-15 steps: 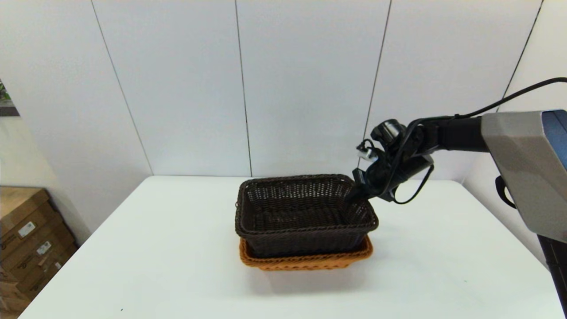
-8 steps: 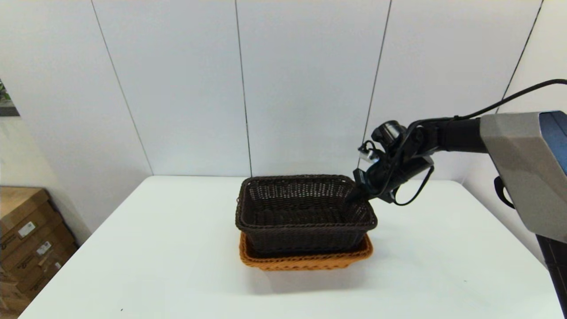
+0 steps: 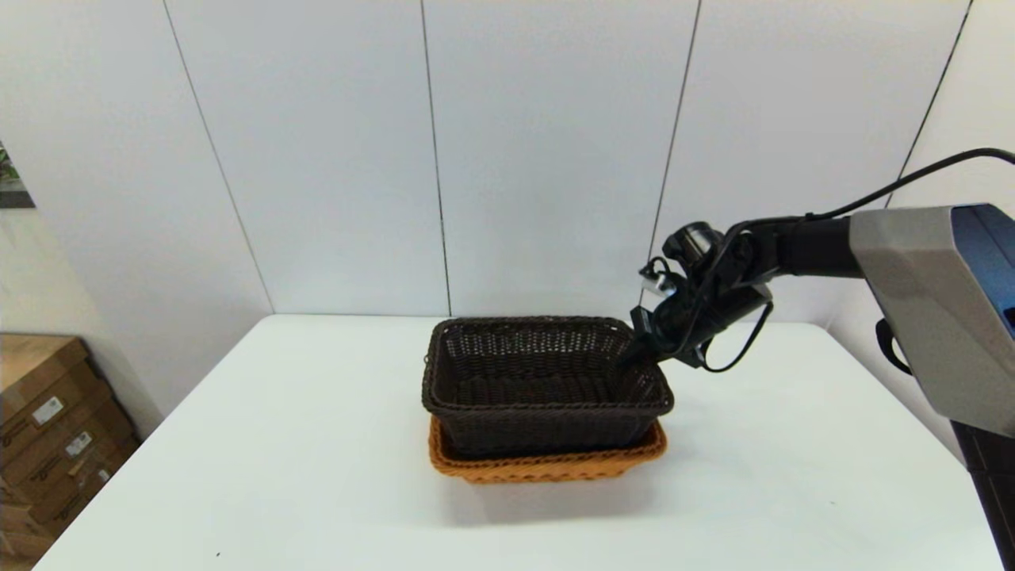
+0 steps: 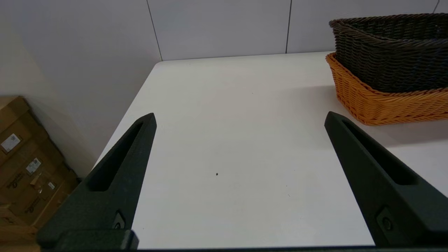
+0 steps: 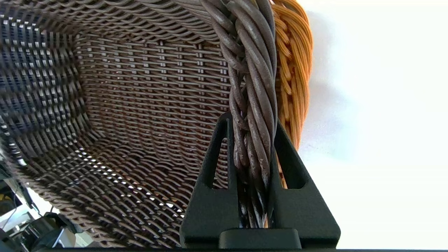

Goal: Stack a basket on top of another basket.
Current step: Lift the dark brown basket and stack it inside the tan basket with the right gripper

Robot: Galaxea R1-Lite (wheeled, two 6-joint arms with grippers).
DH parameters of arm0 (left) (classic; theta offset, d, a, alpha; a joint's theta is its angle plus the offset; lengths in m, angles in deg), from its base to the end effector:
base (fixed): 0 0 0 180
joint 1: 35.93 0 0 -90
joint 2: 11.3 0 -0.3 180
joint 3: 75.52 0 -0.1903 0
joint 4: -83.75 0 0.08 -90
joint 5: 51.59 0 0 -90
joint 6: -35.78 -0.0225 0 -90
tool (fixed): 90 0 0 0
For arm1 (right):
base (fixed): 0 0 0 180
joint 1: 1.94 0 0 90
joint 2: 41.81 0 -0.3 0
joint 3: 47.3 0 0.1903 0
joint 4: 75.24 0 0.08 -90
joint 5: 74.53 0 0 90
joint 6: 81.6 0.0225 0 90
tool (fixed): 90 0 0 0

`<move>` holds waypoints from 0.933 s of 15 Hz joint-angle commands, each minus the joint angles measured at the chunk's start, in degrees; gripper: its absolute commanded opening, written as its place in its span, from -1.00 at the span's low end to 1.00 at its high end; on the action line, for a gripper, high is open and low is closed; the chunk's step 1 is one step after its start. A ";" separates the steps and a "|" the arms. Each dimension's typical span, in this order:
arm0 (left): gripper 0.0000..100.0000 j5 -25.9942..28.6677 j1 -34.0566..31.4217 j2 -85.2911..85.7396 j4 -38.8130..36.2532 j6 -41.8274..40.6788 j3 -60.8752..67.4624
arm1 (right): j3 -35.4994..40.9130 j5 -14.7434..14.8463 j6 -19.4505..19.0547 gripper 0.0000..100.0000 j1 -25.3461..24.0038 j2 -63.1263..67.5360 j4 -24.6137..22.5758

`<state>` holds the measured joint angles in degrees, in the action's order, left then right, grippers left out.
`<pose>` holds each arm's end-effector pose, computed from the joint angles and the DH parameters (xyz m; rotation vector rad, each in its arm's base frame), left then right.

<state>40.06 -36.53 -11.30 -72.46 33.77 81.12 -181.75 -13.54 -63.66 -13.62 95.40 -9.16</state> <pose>-0.0228 -0.0009 0.0747 0.0349 0.0072 -0.0185 0.4348 0.1010 0.1017 0.4472 1.3036 0.4286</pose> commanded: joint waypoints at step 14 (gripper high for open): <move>1.00 0.02 -0.02 0.09 0.02 -0.01 0.09 | -0.01 -0.08 -1.32 1.00 1.40 0.70 -1.23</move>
<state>40.08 -36.53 -11.30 -72.44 33.78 81.12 -181.77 -13.49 -64.85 -12.19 96.14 -10.72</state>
